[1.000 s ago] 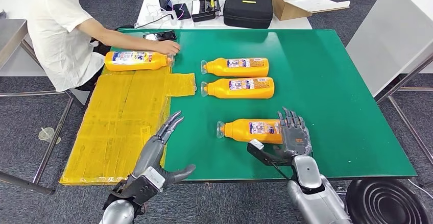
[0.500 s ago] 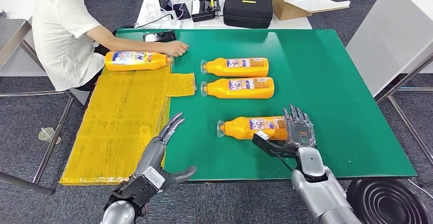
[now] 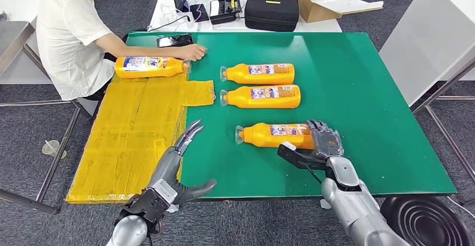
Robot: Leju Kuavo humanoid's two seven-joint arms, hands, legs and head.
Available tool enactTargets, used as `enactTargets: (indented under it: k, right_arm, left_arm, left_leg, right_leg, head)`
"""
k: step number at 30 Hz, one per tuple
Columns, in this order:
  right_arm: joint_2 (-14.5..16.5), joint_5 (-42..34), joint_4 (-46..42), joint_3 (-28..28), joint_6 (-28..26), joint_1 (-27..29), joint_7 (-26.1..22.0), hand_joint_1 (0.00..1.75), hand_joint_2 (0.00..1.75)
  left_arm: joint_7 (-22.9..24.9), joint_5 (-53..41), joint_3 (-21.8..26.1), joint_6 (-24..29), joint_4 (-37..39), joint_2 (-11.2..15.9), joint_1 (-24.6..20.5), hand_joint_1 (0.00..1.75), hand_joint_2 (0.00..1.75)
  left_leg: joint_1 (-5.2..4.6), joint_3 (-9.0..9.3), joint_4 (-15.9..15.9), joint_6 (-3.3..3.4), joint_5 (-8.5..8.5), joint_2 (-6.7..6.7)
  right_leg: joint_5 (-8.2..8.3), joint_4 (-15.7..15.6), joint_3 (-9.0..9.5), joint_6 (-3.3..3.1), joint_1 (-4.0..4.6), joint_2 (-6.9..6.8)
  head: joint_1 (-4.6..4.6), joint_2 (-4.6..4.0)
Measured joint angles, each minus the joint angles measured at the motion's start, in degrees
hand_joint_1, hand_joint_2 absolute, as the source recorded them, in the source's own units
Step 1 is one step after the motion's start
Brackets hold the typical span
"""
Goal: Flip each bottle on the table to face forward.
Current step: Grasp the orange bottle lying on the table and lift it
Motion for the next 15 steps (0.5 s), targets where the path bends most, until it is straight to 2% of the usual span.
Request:
enactTargets:
  k: [11,15]
  right_arm:
    - [-1.43,-9.37,2.40,0.00,2.08,-1.23,-7.56,1.75,1.75]
    - [-1.54,-19.97,1.25,-0.91,4.32,0.32,-15.02,1.75,1.75]
  left_arm:
    - [-0.98,1.74,-0.36,-0.32,1.14,0.25,-0.99,0.00,1.75]
    - [-2.03,5.22,-0.39,-0.15,1.21,0.24,-0.99,0.00,1.75]
  left_leg:
    - [0.00,0.14,0.00,0.00,0.00,0.03]
    - [0.00,0.15,0.00,0.00,0.00,0.01]
  right_leg:
    - [0.00,-0.01,0.11,0.00,0.01,0.01]
    - [0.00,-0.01,0.15,0.00,0.01,0.00]
  head:
    - [0.01,0.00]
    - [0.01,0.00]
